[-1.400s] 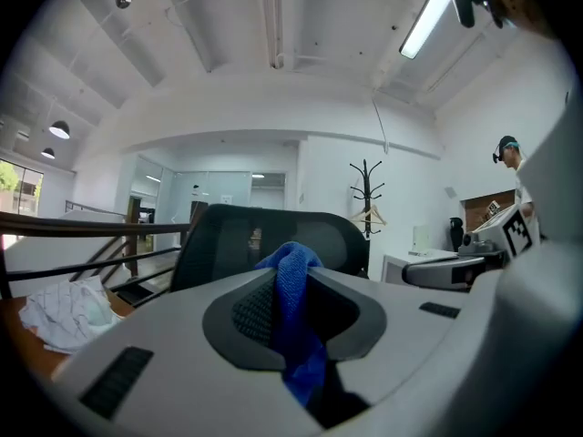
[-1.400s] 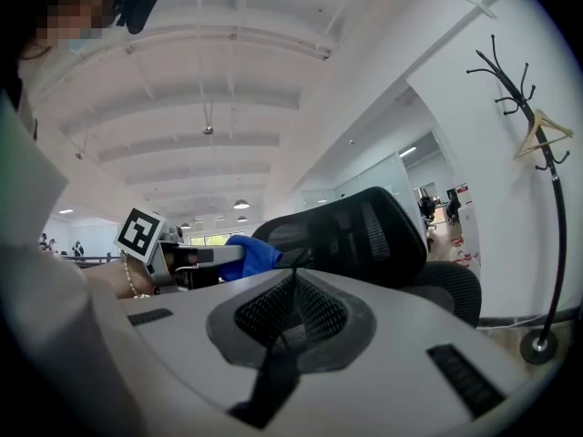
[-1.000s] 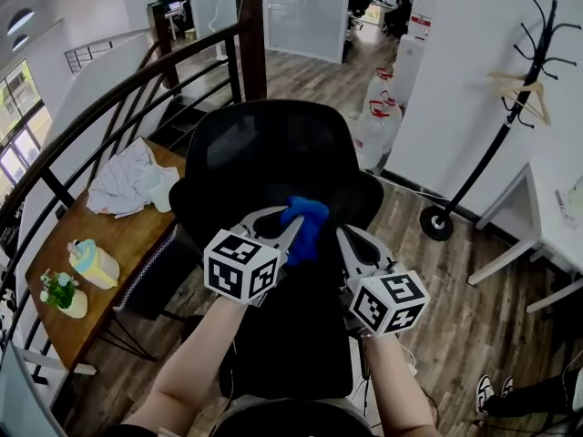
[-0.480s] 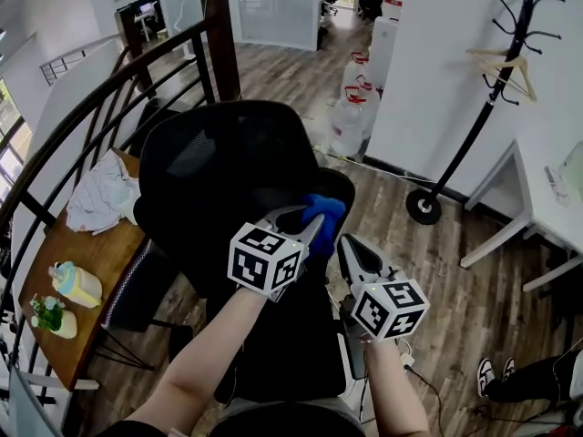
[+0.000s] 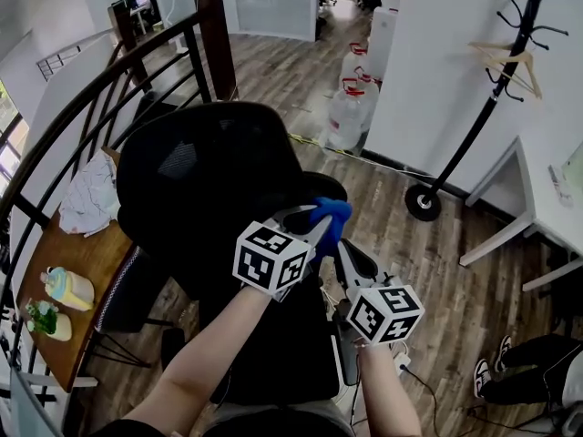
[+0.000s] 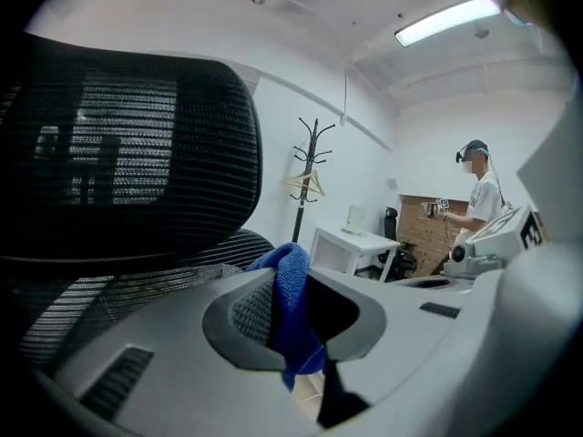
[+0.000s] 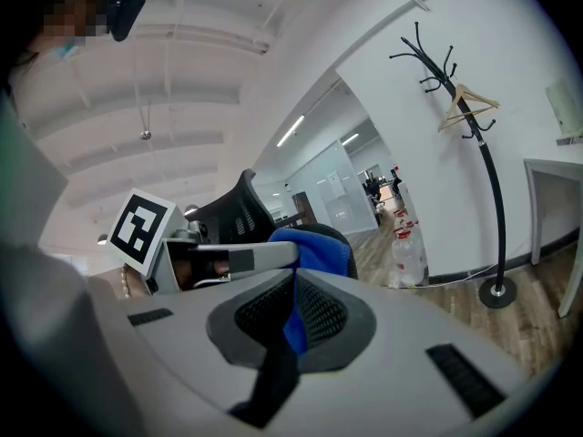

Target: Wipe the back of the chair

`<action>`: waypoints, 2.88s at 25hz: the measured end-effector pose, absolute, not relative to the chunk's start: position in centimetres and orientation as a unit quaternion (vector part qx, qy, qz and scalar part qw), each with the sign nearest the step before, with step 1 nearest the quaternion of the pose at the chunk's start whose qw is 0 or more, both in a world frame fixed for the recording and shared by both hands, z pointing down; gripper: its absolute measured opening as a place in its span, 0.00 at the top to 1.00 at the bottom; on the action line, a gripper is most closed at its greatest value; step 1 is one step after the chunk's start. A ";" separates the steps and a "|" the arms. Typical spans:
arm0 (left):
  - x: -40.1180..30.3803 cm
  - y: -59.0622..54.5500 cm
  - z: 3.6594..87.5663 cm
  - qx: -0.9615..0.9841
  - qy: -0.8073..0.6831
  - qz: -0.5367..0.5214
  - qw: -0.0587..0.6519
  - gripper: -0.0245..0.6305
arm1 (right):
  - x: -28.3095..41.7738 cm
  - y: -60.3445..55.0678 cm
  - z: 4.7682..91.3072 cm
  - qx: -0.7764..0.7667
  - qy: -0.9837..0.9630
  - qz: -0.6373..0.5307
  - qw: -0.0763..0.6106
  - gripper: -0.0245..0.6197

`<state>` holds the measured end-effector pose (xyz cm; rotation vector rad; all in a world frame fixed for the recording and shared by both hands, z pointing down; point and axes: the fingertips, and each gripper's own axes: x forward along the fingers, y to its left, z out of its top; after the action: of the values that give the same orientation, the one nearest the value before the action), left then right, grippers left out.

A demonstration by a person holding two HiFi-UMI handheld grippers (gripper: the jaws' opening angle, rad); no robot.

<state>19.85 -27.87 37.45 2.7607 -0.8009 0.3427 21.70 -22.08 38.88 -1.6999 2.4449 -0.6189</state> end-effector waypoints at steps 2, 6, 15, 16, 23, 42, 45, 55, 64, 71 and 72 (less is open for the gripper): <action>19.9 -28.4 37.7 0.944 -0.280 0.120 0.124 0.86 | 21.8 -22.3 39.2 -0.557 0.803 -0.208 0.051 0.92; 19.8 -29.1 38.0 0.941 -0.290 0.121 0.127 0.86 | 21.9 -22.7 40.0 -0.554 0.803 -0.216 0.052 0.92; 17.8 -29.7 38.4 0.931 -0.321 0.127 0.118 0.86 | 21.2 -23.6 40.5 -0.547 0.803 -0.229 0.062 0.92; 17.4 -29.8 38.4 0.930 -0.324 0.128 0.118 0.86 | 21.0 -23.6 40.5 -0.545 0.804 -0.230 0.061 0.92; 14.9 -30.0 38.7 0.922 -0.345 0.126 0.125 0.86 | 19.2 -23.8 40.3 -0.533 0.813 -0.228 0.054 0.92; 1.4 -32.2 38.6 0.874 -0.453 0.093 0.148 0.86 | 9.2 -25.5 39.6 -0.464 0.858 -0.220 0.019 0.92; -0.9 -32.2 38.8 0.865 -0.469 0.087 0.154 0.86 | 7.1 -26.0 39.5 -0.449 0.866 -0.219 0.014 0.92; -9.2 -32.0 39.0 0.835 -0.523 0.077 0.155 0.86 | -0.6 -26.5 39.5 -0.390 0.896 -0.214 -0.010 0.92; -17.4 -31.5 38.5 0.793 -0.586 0.060 0.157 0.86 | -5.4 -25.6 39.7 -0.350 0.911 -0.216 -0.028 0.92; -22.1 -30.7 38.4 0.766 -0.621 0.049 0.161 0.86 | -8.6 -24.5 39.7 -0.321 0.924 -0.205 -0.042 0.92; -22.5 -30.6 38.3 0.763 -0.624 0.048 0.162 0.86 | -8.8 -24.4 39.7 -0.320 0.924 -0.204 -0.042 0.92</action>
<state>-22.51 -30.58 38.35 2.1771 -1.7802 0.1359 -8.77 -24.45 39.65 -1.0342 2.9833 -0.6596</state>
